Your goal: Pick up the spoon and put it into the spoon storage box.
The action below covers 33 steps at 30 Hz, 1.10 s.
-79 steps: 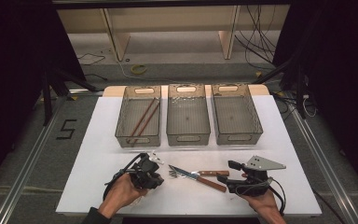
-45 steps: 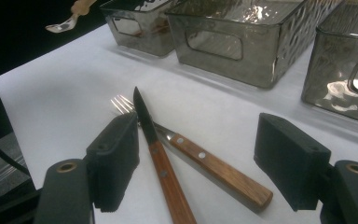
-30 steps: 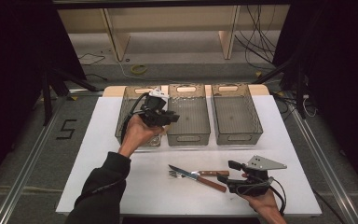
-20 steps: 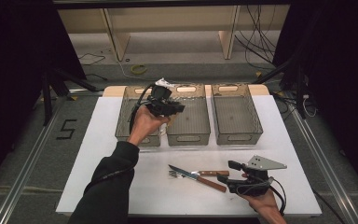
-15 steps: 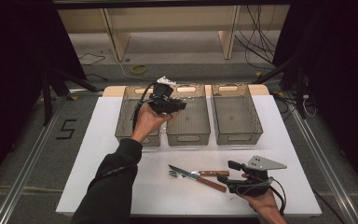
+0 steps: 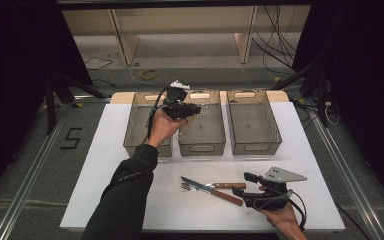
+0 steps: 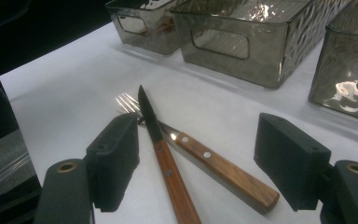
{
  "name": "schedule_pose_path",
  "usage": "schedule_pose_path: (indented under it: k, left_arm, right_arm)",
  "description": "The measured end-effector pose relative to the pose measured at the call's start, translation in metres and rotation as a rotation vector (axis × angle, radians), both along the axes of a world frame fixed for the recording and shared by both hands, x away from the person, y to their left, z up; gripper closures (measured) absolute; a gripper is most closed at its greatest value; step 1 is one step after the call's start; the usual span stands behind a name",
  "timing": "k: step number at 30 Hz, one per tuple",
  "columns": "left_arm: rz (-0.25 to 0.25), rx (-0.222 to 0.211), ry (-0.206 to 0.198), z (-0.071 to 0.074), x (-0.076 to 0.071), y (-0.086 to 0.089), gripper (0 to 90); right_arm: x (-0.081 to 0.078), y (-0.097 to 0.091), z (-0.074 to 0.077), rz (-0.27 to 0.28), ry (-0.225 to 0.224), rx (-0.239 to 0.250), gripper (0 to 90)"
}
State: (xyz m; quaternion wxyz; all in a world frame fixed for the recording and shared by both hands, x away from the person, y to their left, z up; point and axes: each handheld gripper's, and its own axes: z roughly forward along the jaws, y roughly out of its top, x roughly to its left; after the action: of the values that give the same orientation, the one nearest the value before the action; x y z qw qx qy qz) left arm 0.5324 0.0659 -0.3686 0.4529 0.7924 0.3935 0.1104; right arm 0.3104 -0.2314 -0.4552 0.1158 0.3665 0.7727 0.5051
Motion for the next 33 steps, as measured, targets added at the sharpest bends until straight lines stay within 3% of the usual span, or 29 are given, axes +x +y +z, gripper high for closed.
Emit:
schedule_pose_path:
  k: [14,19,33]
  left_arm:
    - [0.025,-0.031,-0.012,-0.004,0.006,-0.004,73.1]
    - [0.016,-0.010,-0.005,-0.007,0.006,-0.010,73.0]
    - [0.023,-0.016,-0.004,-0.018,0.009,-0.010,72.6]
  right_arm:
    - [0.001,0.000,-0.001,0.003,0.002,-0.001,31.2]
    - [0.000,0.000,0.000,0.002,0.002,0.002,31.2]
    - [0.000,0.000,0.000,0.004,0.001,0.003,31.3]
